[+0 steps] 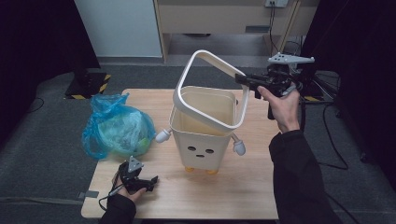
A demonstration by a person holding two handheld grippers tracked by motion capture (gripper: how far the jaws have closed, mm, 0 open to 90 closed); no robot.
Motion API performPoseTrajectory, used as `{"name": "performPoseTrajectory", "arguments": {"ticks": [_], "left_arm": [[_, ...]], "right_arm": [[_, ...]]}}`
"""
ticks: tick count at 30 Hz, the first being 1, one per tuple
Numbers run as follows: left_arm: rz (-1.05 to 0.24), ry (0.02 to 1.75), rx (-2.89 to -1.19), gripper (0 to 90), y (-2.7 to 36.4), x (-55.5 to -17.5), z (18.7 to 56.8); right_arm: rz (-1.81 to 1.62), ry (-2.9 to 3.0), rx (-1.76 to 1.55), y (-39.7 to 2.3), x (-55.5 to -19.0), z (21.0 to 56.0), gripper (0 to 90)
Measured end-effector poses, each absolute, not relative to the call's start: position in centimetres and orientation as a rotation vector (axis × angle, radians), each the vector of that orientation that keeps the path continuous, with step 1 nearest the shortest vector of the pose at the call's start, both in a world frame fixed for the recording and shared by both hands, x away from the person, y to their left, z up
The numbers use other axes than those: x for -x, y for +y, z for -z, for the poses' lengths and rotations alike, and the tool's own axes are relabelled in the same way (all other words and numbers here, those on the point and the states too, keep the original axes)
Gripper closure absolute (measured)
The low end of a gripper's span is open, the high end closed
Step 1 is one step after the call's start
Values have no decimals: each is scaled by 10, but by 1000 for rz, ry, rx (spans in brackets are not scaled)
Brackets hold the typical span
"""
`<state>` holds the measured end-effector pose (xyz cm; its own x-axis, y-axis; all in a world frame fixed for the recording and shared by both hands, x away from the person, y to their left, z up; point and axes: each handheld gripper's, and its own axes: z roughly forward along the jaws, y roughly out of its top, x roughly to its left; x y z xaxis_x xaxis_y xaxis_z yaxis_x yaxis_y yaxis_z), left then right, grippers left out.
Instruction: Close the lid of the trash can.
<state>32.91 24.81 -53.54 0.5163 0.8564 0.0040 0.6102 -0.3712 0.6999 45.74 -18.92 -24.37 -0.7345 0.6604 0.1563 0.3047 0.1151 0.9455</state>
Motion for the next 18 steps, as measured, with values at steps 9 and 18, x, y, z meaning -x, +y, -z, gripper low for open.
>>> {"name": "performPoseTrajectory", "arguments": {"ticks": [9,18], "left_arm": [[-491,1190,-2111,0,248,-329,535],[-491,1190,-2111,0,248,-329,535]], "right_arm": [[-1610,2212,-915,-178,-460,249,781],[-1566,2225,-940,-172,-460,253,778]]}}
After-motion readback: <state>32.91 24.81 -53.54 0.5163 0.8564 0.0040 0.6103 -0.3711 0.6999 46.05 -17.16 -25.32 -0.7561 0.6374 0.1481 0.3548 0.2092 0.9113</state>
